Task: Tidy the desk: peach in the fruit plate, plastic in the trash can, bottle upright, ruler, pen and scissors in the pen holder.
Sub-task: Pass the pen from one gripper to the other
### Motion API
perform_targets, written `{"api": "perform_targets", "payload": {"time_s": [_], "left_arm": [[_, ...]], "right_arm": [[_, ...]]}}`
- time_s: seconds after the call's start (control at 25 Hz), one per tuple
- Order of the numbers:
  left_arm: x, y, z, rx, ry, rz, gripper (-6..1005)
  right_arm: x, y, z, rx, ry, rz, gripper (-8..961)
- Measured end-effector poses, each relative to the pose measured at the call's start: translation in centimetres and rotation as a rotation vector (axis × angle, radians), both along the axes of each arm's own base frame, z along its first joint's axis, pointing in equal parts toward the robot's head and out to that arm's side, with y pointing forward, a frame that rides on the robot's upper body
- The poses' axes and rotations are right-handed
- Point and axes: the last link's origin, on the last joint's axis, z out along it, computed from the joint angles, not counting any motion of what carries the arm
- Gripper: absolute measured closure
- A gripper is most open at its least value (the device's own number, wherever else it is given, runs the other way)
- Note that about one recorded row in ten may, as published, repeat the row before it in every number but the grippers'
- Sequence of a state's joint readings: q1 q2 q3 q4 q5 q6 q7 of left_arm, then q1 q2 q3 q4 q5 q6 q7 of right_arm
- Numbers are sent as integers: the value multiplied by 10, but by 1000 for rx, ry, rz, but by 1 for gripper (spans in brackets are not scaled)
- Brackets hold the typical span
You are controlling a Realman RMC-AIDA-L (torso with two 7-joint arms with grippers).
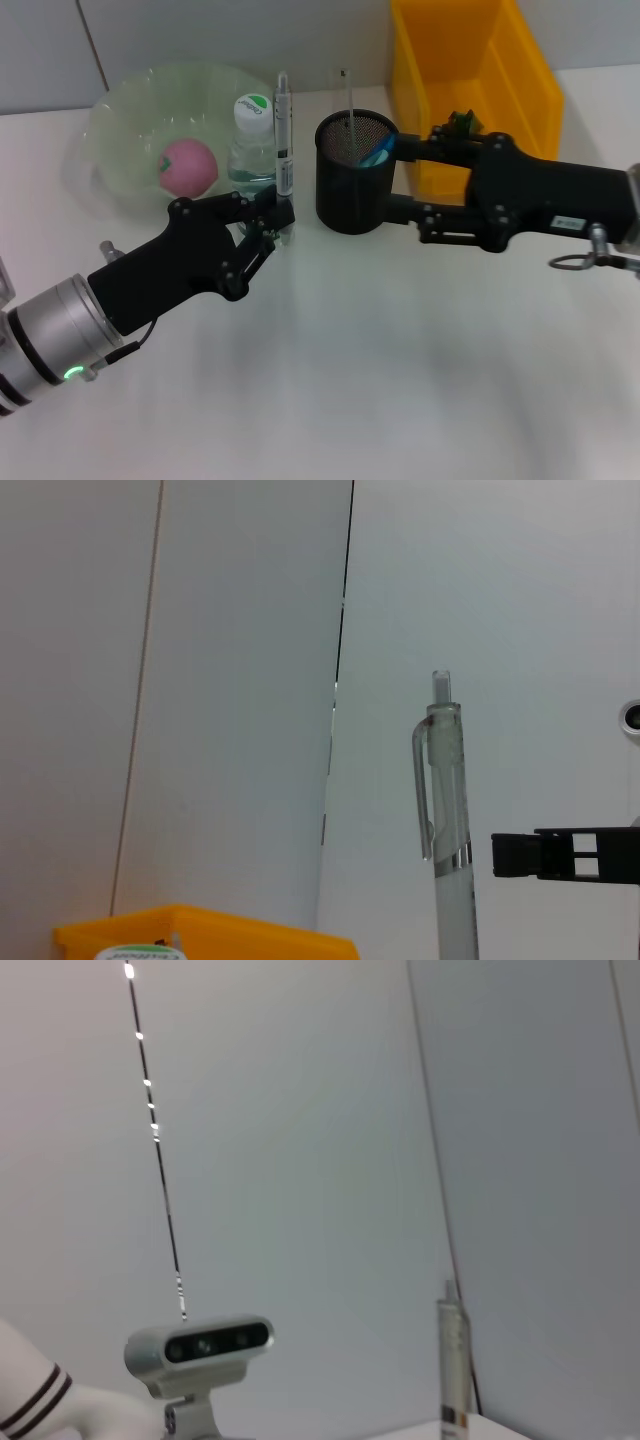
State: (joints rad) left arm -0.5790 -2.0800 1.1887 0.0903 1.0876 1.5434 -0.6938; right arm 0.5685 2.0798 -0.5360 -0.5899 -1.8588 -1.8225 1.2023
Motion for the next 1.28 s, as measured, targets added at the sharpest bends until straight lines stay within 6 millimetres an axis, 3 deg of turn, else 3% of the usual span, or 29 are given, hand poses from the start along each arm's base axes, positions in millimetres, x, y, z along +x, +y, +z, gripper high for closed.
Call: {"api": "perform_targets", "payload": {"time_s": [0.56,1.28], "left_arm": [[2,0,-3,8,28,-39,841],[2,-3,-7,-7,61,-62,836]], "right_arm": [[-24,22,-28,-24,-38,26,211],[-40,32,-28,-12,-30,63,212]]}}
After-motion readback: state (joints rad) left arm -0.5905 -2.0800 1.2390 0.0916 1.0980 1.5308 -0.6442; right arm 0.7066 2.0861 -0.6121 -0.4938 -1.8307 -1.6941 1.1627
